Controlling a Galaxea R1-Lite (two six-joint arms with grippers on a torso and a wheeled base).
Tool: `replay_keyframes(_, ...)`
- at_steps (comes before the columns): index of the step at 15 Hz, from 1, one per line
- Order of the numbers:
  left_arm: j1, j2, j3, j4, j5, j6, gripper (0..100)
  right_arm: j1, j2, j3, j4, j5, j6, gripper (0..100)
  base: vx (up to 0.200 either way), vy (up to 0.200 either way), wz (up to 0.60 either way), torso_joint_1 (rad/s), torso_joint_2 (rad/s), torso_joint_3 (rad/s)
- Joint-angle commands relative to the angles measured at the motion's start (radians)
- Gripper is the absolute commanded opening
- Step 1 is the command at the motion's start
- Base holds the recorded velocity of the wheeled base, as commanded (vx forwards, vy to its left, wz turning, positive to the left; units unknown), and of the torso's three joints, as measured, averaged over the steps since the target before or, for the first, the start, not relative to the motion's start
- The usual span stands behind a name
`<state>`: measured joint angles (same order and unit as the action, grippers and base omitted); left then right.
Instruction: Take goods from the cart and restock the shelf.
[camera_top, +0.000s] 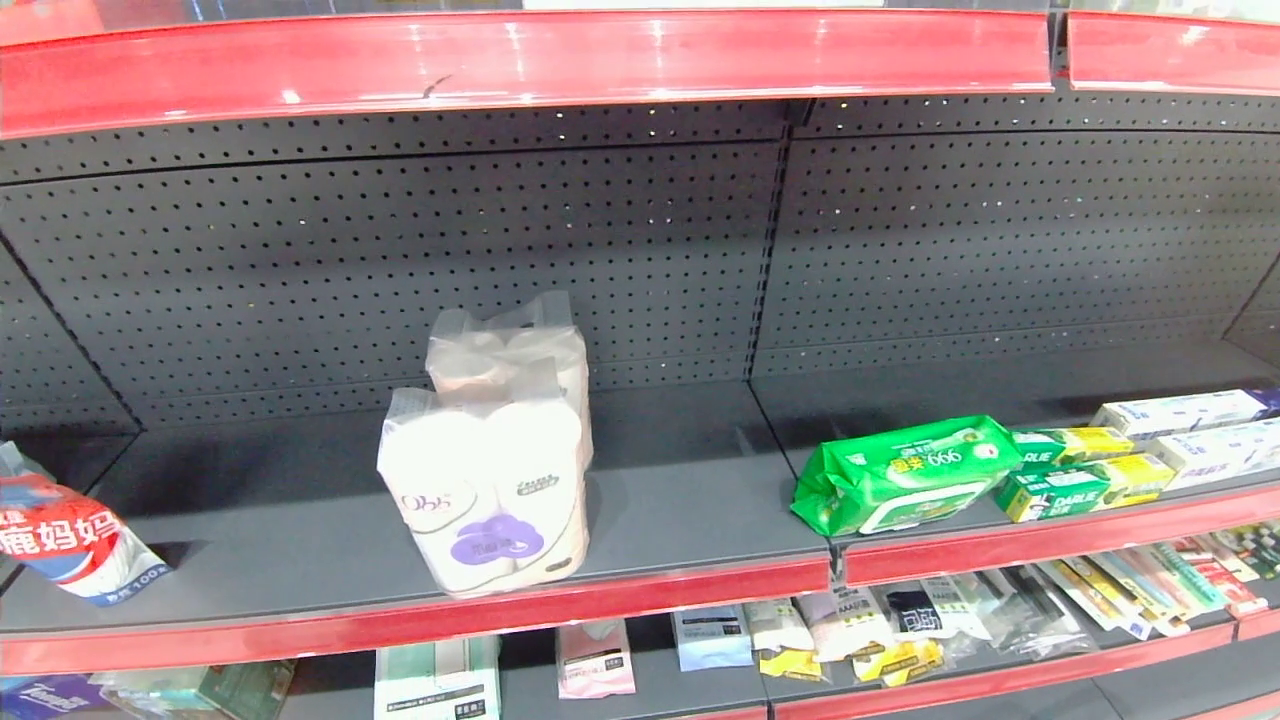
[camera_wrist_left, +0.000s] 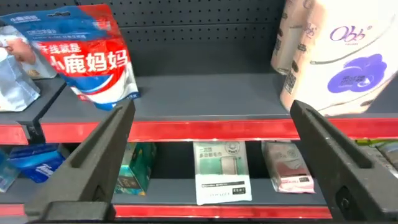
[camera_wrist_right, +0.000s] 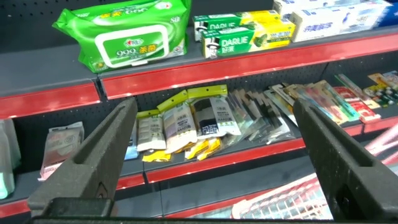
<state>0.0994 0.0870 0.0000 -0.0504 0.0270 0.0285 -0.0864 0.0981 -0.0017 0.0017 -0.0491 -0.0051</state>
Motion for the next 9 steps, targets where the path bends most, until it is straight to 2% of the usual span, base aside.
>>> replay_keyframes(1, 0.0, 0.005, 0.0, 0.0, -0.006, 0.001, 100, 0.0, 0.002, 0.0, 0.0, 0.0, -0.001, 100, 0.0, 0.0, 0.6, -0.002, 0.0, 0.002)
replay_keyframes(4, 0.0, 0.005, 0.0, 0.0, -0.007, -0.001, 100, 0.0, 0.002, 0.0, 0.0, 0.0, -0.001, 100, 0.0, 0.0, 0.6, 0.002, 0.0, 0.002)
replay_keyframes(9, 0.0, 0.005, -0.002, 0.0, -0.036, -0.001, 100, -0.001, 0.002, 0.0, 0.0, 0.0, -0.001, 100, 0.0, 0.0, 0.0, 0.0, 0.0, 0.0)
